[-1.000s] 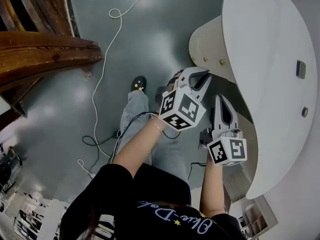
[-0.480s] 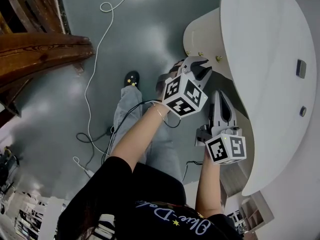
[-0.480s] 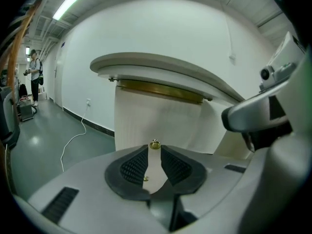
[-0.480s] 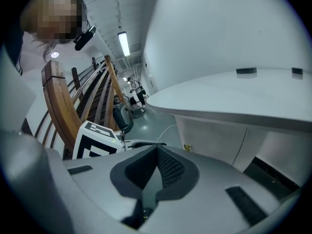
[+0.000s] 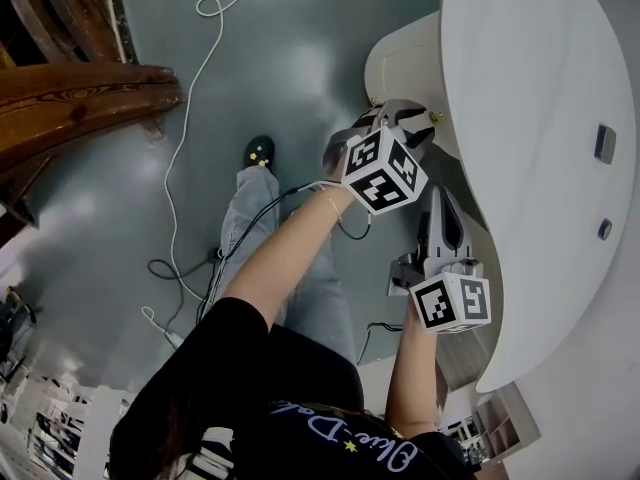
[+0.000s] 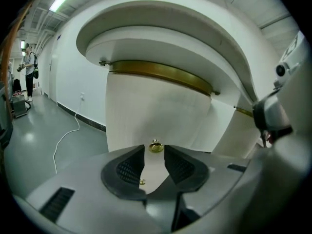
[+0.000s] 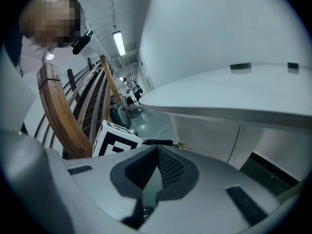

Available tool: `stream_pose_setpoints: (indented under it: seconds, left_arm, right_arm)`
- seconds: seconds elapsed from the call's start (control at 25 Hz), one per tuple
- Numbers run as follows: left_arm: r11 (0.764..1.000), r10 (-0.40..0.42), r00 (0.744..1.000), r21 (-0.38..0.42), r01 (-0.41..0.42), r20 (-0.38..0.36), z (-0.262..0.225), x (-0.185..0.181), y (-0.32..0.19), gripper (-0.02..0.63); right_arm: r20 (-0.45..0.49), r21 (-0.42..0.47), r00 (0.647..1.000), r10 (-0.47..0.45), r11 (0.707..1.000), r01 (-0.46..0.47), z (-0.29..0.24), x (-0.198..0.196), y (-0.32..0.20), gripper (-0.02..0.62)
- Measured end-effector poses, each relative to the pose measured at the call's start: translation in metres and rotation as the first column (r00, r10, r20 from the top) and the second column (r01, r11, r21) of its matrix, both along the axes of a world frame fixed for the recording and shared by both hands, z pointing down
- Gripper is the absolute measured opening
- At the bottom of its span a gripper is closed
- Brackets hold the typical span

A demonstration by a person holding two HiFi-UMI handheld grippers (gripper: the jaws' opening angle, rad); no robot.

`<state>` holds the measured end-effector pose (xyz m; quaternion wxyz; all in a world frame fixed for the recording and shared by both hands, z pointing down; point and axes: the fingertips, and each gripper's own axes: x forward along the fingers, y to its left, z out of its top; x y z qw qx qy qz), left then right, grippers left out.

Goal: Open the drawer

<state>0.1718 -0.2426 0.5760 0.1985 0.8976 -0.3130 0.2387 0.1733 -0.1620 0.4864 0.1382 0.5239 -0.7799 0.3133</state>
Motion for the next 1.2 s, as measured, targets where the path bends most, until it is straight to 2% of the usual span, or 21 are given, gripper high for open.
stream_pose_setpoints:
  seconds: [0.2,0.44,0.84,1.2]
  left_arm:
    - [0.999,0.011,1.000,-0.032,-0.011,0.006,0.012,0.010,-0.002,0.121]
    - [0.998,-0.013,1.000,-0.054,0.013,-0.006,0.018,0.017,-0.008,0.121]
    - [0.999,-0.014,1.000,-0.042,0.015,0.008,0.022,0.024,-0.014,0.121]
    - [1.000,0.024,1.000,-0.013,-0.023,0.020,0.022,0.024,-0.013,0.109]
  right_arm:
    - [0.005,-0.004,1.000,0.016,1.000,-0.016,0.000,0.005,-0.001,-0.002]
    - [0.002,-0.007,1.000,0.032,0.999,-0.031,-0.001,0.012,0.002,-0.002]
    - [-0.007,-0.008,0.999,0.045,0.999,-0.045,-0.002,0.016,0.005,-0.002]
    - [-0.016,-0.009,0.999,0.047,0.999,-0.047,-0.003,0.016,0.003,-0.002]
